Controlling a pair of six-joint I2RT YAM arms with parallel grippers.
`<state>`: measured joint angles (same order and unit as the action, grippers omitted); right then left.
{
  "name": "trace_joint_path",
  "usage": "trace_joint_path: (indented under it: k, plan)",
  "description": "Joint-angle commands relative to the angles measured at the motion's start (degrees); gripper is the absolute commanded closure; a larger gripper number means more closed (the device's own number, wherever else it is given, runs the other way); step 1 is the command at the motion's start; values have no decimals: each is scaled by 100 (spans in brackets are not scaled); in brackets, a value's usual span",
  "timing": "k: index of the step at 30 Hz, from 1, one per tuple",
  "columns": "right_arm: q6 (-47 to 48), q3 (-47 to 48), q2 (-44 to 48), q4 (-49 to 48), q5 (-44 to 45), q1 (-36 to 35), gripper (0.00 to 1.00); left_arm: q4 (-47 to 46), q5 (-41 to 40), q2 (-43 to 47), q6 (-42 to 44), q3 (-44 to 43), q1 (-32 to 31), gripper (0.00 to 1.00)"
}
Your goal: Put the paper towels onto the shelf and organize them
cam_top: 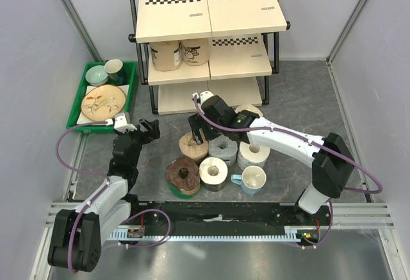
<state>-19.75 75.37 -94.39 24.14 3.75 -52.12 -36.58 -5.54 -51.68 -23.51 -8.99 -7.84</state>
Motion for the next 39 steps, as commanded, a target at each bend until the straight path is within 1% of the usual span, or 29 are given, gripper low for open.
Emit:
trace_joint_path:
  k: [1,19,26,32,35,36,38,39]
  plan:
    - [50,-84,175,-32,-208,9,18,-253,-79,53,-137,-6,1,5]
    - [182,91,-449,-32,-252,9,18,-262,-79,35,-128,-15,1,5]
    - [173,92,-580,-111,-269,9,21,-253,-79,44,-128,-15,1,5]
    - [173,83,-668,-103,-296,9,27,-253,-70,53,-128,-15,1,5]
    - [138,83,-669,-111,-252,17,32,-262,-79,53,-119,-6,1,5]
    - [129,74,-677,-111,-234,17,35,-253,-70,44,-128,-6,1,5]
    - [120,83,-686,-111,-234,17,39,-262,-79,53,-128,-6,1,5]
    - [120,91,-695,-120,-243,17,42,-253,-79,44,-128,-15,1,5]
